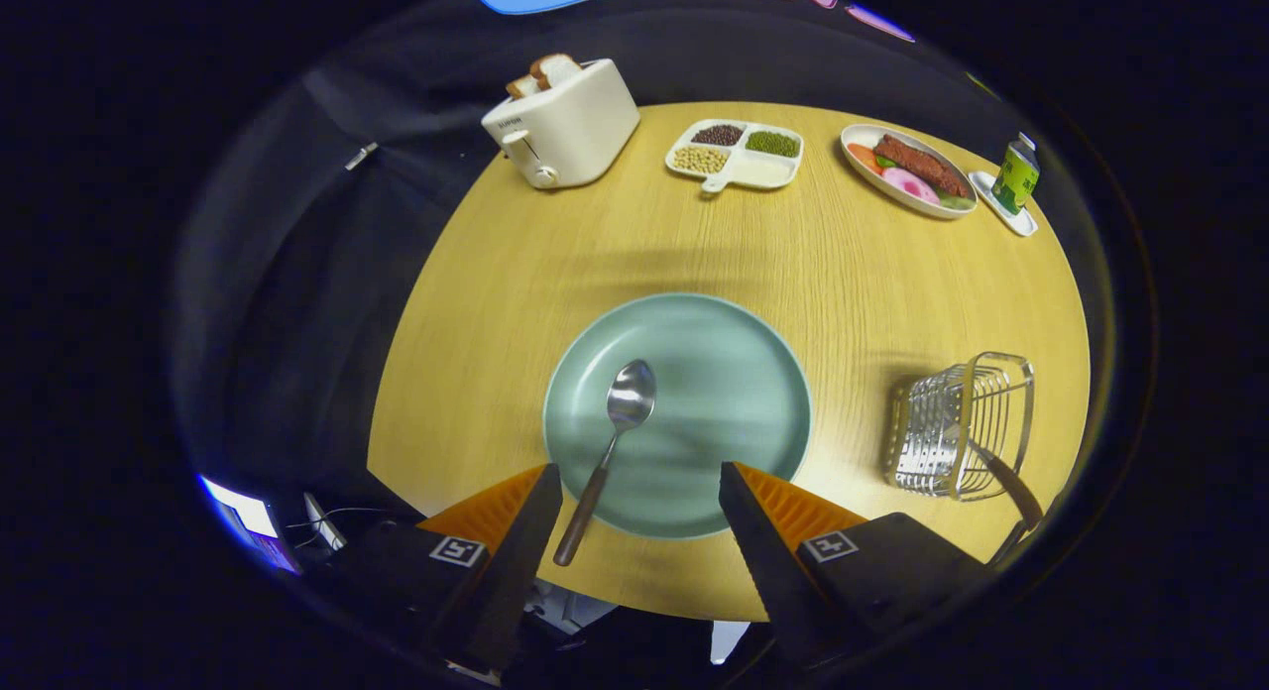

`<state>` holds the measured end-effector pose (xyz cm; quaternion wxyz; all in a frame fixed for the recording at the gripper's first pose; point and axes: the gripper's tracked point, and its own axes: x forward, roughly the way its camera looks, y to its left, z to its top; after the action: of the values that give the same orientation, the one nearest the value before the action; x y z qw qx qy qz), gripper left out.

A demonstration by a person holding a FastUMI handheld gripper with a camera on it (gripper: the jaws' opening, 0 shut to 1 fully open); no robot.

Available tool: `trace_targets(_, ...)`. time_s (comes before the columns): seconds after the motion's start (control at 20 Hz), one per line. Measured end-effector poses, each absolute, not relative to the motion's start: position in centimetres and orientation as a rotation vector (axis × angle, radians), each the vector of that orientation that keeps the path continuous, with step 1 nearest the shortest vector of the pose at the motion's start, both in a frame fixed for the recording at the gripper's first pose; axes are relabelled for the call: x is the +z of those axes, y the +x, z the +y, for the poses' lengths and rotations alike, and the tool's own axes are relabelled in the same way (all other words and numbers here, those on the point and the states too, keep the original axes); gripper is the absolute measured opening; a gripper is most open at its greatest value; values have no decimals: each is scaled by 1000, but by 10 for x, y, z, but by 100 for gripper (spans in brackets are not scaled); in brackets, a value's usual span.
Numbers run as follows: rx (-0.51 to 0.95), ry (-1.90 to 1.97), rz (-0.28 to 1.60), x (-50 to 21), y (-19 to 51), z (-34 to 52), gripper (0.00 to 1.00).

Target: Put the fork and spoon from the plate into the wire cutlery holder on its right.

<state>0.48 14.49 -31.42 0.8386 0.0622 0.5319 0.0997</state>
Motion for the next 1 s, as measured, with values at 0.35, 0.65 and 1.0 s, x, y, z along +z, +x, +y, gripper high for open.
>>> trace_targets(0.35,154,98,1205,-360,9,160,99)
trace_targets(0.65,76,124,1281,-388,2,159,94)
trace_targets(1.0,85,60,1326,-395,-4,155,44)
